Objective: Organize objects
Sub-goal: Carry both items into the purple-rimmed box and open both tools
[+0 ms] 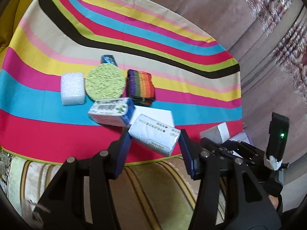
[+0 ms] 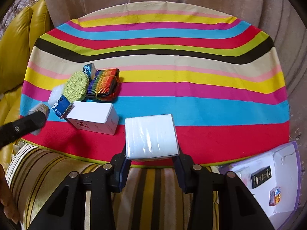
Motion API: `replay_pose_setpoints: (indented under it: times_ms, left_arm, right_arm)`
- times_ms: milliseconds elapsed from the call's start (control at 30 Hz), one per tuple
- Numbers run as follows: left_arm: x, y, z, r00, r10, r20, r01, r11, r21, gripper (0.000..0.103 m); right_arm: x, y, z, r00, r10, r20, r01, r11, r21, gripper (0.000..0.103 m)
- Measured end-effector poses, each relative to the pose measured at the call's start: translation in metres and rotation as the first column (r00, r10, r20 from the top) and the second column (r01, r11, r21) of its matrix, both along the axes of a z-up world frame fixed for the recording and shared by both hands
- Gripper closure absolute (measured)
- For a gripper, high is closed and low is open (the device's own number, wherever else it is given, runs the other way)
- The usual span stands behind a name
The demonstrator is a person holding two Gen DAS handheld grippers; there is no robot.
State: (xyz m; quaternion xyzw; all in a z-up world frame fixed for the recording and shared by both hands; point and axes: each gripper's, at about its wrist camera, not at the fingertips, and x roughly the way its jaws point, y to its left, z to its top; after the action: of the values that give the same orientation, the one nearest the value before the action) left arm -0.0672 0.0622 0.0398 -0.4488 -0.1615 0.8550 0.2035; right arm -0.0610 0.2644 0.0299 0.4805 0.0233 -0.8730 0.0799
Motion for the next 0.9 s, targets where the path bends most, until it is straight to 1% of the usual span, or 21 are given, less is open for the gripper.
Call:
replay_pose_setpoints:
  times_ms: [67,367,500,700,900]
  left_arm:
    - [0.002,0.008,0.001,1.000,-0.002,-0.001,0.002,1.000,-0.025,0.048]
    - [0.015,0.047,0.009,0.999,-0.048,-0.019,0.046,0.995,-0.088,0.048]
    - [0.021,0.066,0.010,0.996,-0.083,-0.025,0.080,0.991,-0.105,0.048]
    - [0.030,0.089,0.015,0.991,-0.129,-0.036,0.124,0.985,-0.122,0.048]
    - [0.039,0.120,0.017,0.980,-0.196,-0.041,0.189,0.973,-0.135,0.048]
  right_arm:
    - [0.004,0.004,0.002,1.000,-0.008,-0.003,0.008,1.000,-0.002,0.061]
    - [0.017,0.025,0.007,0.998,-0.063,-0.011,0.063,0.998,0.001,0.061]
    - [0.024,0.038,0.008,0.995,-0.096,-0.004,0.096,0.995,0.002,0.061]
    - [0.036,0.058,0.012,0.990,-0.140,-0.016,0.140,0.990,0.014,0.061]
    - [0.049,0.087,0.012,0.981,-0.194,-0.005,0.194,0.981,0.003,0.061]
